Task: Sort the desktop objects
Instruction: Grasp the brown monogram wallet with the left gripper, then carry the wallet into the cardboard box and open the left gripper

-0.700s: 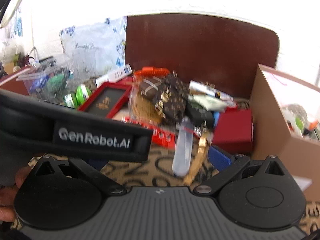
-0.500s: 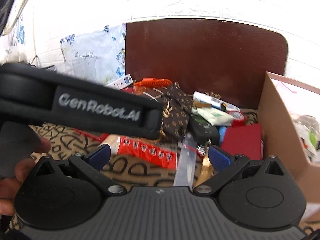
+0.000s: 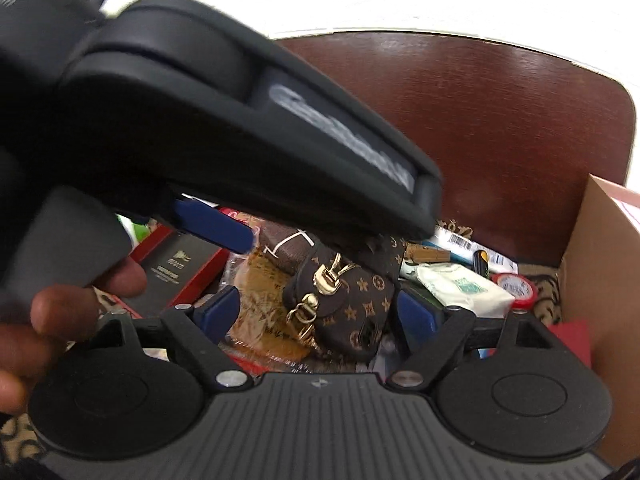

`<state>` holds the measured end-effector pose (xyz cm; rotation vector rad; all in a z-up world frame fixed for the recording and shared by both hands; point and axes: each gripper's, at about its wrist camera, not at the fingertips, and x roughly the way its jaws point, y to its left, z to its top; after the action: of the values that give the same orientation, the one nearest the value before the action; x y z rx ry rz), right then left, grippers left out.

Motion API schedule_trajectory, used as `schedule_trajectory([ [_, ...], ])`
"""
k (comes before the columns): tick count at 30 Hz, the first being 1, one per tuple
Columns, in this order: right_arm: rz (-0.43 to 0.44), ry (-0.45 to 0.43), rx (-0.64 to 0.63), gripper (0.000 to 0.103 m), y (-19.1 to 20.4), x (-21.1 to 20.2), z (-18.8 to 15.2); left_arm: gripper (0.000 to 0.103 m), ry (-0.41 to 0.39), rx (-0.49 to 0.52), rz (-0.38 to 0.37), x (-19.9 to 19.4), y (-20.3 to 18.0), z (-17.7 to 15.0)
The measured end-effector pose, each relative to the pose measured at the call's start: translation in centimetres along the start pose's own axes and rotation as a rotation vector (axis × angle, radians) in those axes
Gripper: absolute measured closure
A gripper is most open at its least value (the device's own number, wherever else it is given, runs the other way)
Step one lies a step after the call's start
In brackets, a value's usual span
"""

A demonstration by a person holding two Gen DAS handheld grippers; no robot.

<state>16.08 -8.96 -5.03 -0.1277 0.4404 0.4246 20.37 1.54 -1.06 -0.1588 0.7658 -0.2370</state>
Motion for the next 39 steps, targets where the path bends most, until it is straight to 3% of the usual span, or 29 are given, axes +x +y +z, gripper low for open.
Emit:
schedule_trajectory([
  [5, -0.01, 0.043, 0.021, 0.038, -0.7, 1.9, -0.8, 0.035, 0.059, -0.052, -0.012, 2.4, 0.8, -0.2],
  [7, -0.032, 0.036, -0.015, 0.046, -0.5, 2.2, -1.2, 0.043, 0.078, -0.068, -0.021, 3.4, 1.1, -0.4],
  [9, -0.052, 0.036, -0.039, 0.052, -0.3, 2.1, -1.4, 0.061, 0.082, -0.063, -0.038, 3.7, 1.2, -0.7],
  [17, -0.044, 0.041, -0.009, 0.069, 0.1, 0.0, -1.7, 0.075, 0.07, -0.061, -0.031, 1.5, 0.1, -1.5],
  [27, -0.059, -0.015, -0.029, 0.072, 1.5, -6.4, -1.6, 0.08, -0.001, -0.014, -0.02, -4.5, -3.0, -2.6],
  [39, -0.168, -0.186, -0.024, 0.072, -0.5, -15.0, 0.3, 0.08, -0.143, 0.122, -0.08, -11.0, -10.5, -2.5],
])
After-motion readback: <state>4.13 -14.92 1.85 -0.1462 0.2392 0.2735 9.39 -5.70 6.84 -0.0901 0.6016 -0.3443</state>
